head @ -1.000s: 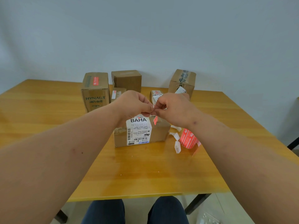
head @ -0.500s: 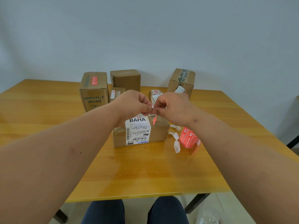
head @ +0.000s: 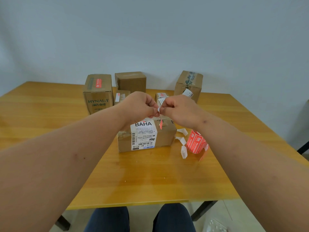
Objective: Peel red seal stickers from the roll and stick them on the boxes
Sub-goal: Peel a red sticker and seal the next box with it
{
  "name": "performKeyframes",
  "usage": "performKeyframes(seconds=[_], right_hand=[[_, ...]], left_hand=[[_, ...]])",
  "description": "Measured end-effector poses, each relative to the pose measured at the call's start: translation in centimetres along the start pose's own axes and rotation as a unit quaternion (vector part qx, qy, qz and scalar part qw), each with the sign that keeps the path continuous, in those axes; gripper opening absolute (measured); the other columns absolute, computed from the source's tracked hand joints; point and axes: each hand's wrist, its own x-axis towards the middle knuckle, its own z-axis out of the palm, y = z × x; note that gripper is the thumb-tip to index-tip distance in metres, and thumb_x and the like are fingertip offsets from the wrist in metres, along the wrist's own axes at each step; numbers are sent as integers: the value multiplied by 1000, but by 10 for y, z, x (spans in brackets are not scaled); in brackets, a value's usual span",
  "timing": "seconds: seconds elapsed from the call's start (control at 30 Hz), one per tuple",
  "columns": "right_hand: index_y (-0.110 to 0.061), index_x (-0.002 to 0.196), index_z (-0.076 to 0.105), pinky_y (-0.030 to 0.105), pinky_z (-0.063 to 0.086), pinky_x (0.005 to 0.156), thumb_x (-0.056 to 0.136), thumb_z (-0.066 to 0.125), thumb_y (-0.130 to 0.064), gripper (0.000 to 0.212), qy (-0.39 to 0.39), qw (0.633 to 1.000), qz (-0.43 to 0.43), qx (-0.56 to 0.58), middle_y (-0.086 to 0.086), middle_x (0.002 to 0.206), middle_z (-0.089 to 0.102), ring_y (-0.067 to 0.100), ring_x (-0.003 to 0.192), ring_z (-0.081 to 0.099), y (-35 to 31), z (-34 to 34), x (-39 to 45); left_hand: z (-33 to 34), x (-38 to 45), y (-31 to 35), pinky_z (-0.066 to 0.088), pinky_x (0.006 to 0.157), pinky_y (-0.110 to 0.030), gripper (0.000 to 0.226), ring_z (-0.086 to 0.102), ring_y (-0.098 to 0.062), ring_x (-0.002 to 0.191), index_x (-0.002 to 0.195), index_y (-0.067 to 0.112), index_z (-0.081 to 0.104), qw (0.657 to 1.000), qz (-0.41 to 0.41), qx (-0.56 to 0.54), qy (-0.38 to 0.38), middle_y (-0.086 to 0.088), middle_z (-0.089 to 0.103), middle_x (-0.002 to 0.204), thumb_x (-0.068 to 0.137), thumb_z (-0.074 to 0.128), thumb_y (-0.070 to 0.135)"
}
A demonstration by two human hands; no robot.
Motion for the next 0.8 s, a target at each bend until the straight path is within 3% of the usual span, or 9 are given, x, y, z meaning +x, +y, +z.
performKeyframes(seconds=[0.13, 0.2, 0.3, 0.47, 0.63, 0.8], right_hand=[[-26, 58, 49, 36, 37, 71, 93, 56, -31, 35, 11, 1000, 5, 24, -14, 61, 48, 5, 61, 43, -1, 0, 0], [-24, 59, 52, 38, 40, 70, 92, 57, -30, 34, 15, 1000, 11, 23, -13, 60, 49, 6, 61, 44, -3, 1, 0], [-18, 66, 61, 41, 46, 74, 90, 56, -27, 26, 14, 1000, 20, 17, -11, 63, 54, 9, 65, 48, -5, 1, 0], [-3, 82, 70, 42, 50, 74, 87, 56, -25, 26, 21, 999, 36, 32, 7, 77, 67, 15, 67, 53, -5, 2, 0], [-2, 85, 71, 33, 39, 62, 86, 57, -24, 26, 18, 997, 44, 56, -4, 64, 55, 11, 59, 45, -2, 2, -2], [1, 84, 71, 36, 43, 62, 86, 57, -23, 28, 24, 993, 51, 106, 20, 93, 68, 23, 68, 53, 3, 3, -2]], left_hand=[[-1, -2, 2, 55, 75, -30, 3, 69, -14, 80, 84, 10, 74, 1000, 7, 7, 11, -2, 75, 82, 85, 71, 10], [-1, -3, 4, 57, 85, -42, 3, 70, -26, 92, 83, 10, 75, 1000, 2, 18, 19, -7, 75, 86, 82, 74, 13], [0, -4, 6, 55, 87, -50, 4, 69, -31, 96, 83, 11, 76, 999, -1, 30, 22, -9, 75, 88, 80, 76, 14], [2, -5, 8, 55, 87, -47, 5, 69, -28, 94, 82, 12, 76, 998, 4, 54, 26, -7, 75, 86, 79, 77, 15], [3, -4, 10, 55, 81, -36, 5, 68, -25, 93, 82, 12, 76, 998, 4, 58, 24, -1, 74, 81, 78, 77, 15], [4, -3, 10, 56, 80, -40, 5, 65, -21, 80, 80, 12, 75, 998, 0, 56, 26, -8, 74, 84, 78, 78, 15]])
